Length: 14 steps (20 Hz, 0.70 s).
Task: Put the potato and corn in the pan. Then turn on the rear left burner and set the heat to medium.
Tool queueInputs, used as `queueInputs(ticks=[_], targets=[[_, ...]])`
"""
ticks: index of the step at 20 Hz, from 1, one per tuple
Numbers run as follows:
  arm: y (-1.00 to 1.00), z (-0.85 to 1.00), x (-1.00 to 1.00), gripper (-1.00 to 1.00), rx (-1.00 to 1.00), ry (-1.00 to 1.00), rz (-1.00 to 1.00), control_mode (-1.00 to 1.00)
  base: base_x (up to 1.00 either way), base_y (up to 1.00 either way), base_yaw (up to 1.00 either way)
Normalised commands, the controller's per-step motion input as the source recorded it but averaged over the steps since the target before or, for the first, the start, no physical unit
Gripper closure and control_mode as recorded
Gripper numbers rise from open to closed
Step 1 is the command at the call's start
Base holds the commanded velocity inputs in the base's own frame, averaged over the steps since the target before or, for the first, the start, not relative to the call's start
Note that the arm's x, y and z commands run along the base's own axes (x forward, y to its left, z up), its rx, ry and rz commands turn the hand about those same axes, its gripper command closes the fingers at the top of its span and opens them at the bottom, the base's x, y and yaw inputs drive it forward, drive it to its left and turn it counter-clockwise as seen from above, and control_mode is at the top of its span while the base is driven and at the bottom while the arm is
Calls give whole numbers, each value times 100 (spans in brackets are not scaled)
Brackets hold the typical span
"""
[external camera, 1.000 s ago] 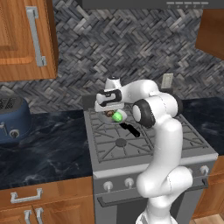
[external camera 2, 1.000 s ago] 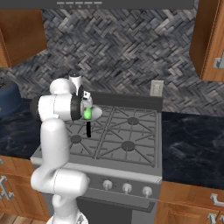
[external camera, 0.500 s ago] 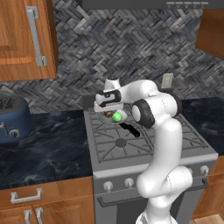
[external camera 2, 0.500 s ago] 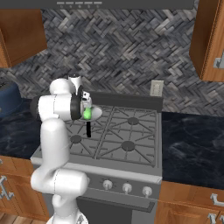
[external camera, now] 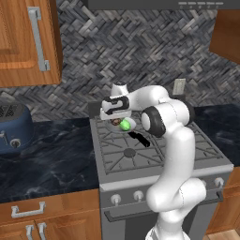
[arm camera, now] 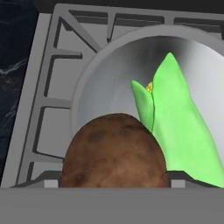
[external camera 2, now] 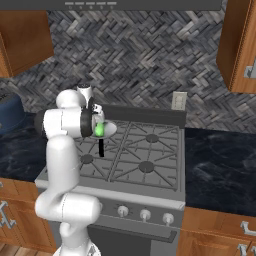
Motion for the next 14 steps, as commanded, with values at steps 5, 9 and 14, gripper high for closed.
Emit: queueInputs(ticks=[5, 9, 14], targets=[[0, 0, 14, -100, 0, 0, 0, -100, 0, 0, 0], [0, 0, 25, -100, 0, 0, 0, -100, 0, 0, 0], [-7, 5, 10, -100, 0, 0, 0, -100, 0, 0, 0]])
